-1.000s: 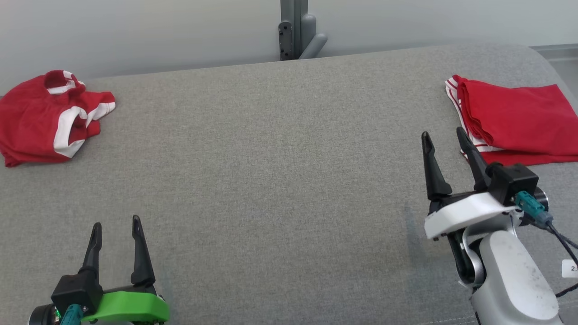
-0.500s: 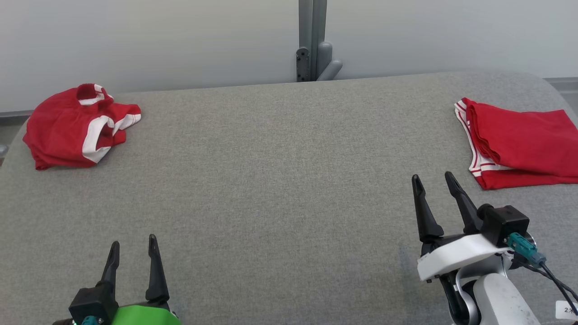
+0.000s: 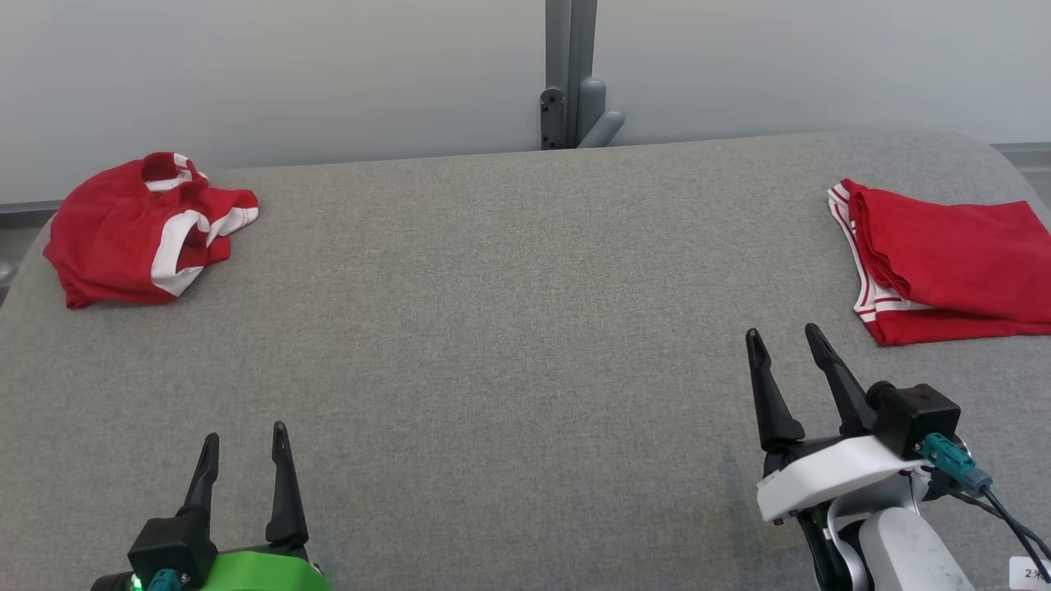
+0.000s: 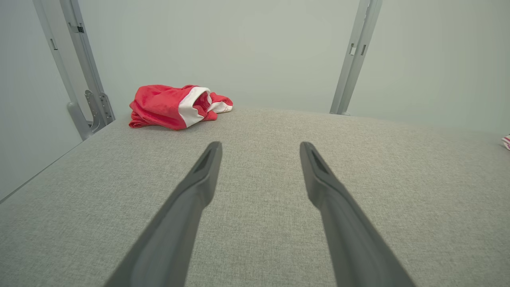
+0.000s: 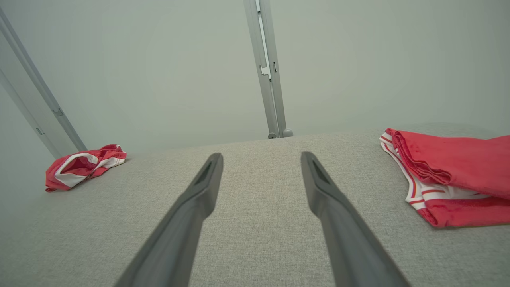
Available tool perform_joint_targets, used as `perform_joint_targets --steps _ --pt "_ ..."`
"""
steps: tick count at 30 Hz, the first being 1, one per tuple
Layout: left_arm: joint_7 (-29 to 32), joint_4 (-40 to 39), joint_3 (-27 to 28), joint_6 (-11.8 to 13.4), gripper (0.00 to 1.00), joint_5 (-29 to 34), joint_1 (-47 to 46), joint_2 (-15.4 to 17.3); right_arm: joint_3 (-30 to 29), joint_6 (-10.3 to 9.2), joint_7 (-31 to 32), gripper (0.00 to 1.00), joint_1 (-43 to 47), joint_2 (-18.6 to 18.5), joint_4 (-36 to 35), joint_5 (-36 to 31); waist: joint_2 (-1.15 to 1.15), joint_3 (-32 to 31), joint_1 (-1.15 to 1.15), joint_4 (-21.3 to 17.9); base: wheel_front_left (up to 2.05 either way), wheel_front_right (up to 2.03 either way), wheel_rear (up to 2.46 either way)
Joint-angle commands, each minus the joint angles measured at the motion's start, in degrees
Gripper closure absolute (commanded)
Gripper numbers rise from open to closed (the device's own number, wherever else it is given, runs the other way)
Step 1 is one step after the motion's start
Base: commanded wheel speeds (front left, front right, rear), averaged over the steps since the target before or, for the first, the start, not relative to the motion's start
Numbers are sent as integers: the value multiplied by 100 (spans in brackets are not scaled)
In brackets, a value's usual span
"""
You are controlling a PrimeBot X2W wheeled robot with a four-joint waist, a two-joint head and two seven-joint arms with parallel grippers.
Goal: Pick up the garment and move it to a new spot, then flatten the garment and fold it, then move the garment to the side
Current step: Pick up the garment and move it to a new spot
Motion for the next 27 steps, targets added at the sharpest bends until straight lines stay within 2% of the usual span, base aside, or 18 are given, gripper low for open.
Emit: perform_joint_targets --steps 1,6,10,23,24,27 --pt "-12 20 22 -32 0 14 -79 -3 12 -9 8 0 68 -3 -35 36 33 4 0 2 0 0 0" --pt "-12 28 11 -36 0 39 -115 -8 3 -9 -3 0 97 -3 -73 -2 33 4 0 87 0 0 0" --pt "-13 -20 -15 -4 0 50 -113 -11 -27 -9 5 0 139 -2 -95 34 33 -11 0 336 0 0 0" --pt "-6 -102 69 10 0 116 138 47 -83 -9 -7 0 361 -4 -139 126 33 -187 0 1924 0 0 0" --pt "-6 -102 69 10 0 116 138 47 -83 -9 -7 0 361 -4 -139 126 33 -187 0 1924 0 0 0" --pt "-6 -108 93 0 0 138 200 89 -86 -9 -26 0 419 -3 -112 160 33 -243 0 2298 0 0 0"
